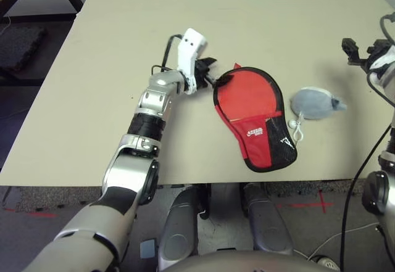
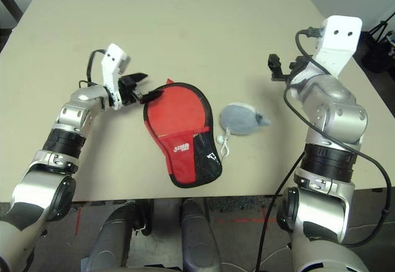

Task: Store the ping-pong paddle in its case and zip it.

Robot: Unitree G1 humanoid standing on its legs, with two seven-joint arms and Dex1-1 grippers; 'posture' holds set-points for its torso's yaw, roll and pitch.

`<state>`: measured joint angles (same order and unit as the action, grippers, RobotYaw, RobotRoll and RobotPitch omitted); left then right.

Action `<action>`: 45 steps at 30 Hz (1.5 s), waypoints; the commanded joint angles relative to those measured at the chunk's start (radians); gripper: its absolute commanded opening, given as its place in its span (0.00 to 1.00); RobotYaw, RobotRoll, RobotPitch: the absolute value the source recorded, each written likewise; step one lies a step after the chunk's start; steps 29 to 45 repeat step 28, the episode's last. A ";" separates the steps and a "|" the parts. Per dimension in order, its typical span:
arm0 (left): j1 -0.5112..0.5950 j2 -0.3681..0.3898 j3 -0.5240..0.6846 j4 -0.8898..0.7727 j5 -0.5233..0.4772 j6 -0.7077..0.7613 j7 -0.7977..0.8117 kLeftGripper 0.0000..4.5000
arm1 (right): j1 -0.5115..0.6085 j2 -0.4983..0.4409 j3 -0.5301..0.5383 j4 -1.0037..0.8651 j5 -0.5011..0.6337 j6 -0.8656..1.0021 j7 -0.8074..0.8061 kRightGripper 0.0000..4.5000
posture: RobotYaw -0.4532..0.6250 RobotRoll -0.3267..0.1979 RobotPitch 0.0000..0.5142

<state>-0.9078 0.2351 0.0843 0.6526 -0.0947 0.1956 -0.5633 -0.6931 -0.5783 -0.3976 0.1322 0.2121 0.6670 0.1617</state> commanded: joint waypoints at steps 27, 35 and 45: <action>0.215 0.212 0.169 0.091 -0.023 -0.298 0.335 1.00 | 0.093 -0.051 -0.098 0.327 -0.004 -0.406 -0.080 0.99 | 0.40 0.62 0.55; 0.215 0.211 0.169 0.090 -0.024 -0.296 0.336 1.00 | 0.092 -0.054 -0.098 0.333 -0.003 -0.410 -0.080 0.99 | 0.40 0.62 0.55; 0.215 0.211 0.169 0.090 -0.024 -0.296 0.336 1.00 | 0.092 -0.054 -0.098 0.333 -0.003 -0.410 -0.080 0.99 | 0.40 0.62 0.55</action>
